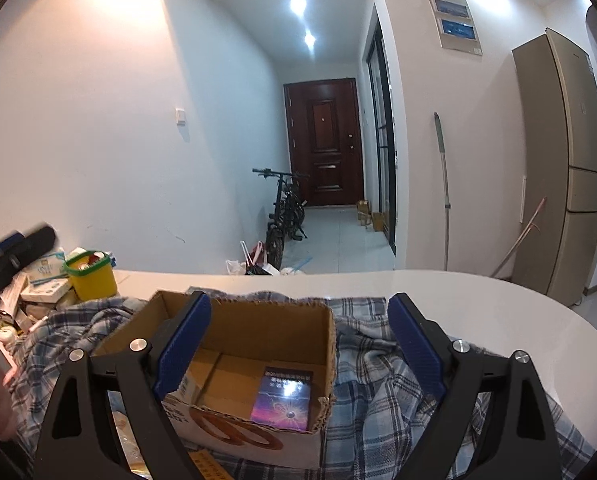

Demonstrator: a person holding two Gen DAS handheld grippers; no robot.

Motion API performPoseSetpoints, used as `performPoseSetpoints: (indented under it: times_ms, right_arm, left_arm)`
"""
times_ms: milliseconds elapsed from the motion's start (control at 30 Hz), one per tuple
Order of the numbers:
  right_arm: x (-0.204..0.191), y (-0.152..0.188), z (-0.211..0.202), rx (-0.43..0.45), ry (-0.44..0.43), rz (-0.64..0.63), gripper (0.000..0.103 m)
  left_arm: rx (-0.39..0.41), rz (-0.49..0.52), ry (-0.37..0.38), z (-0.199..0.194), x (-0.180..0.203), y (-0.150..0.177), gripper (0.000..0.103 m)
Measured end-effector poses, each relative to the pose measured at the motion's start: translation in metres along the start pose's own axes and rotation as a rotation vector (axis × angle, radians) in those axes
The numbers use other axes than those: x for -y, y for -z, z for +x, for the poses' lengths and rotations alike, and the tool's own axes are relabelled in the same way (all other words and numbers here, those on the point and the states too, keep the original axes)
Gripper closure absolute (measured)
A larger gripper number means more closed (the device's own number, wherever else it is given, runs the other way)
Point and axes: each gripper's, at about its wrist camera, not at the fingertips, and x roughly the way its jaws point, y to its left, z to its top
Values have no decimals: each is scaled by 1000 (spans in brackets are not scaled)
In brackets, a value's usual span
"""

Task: Organize objects
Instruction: 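Withdraw both grippers from the cardboard box and move toward the table items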

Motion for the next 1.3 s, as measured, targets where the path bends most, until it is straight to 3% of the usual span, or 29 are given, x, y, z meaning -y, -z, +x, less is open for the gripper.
performPoseSetpoints:
  times_ms: [133, 367, 633, 833, 1067, 1300]
  right_arm:
    - [-3, -19, -25, 72, -4, -7, 14]
    - [-9, -53, -83, 176, -63, 18, 13]
    - [-24, -60, -149, 303, -38, -5, 1]
    - [-32, -54, -183, 306, -63, -1, 1]
    - [-37, -37, -213, 331, -54, 5, 1]
    - [-41, -40, -225, 360, -17, -42, 1]
  left_arm:
    - [26, -22, -11, -22, -6, -22, 5]
    - [72, -18, 52, -61, -6, -51, 5]
    - [157, 60, 102, -126, 9, -54, 0]
    - [157, 28, 59, -163, 5, -49, 0]
    - [141, 65, 84, -188, 11, -32, 0]
    - [148, 56, 106, -192, 15, -36, 0]
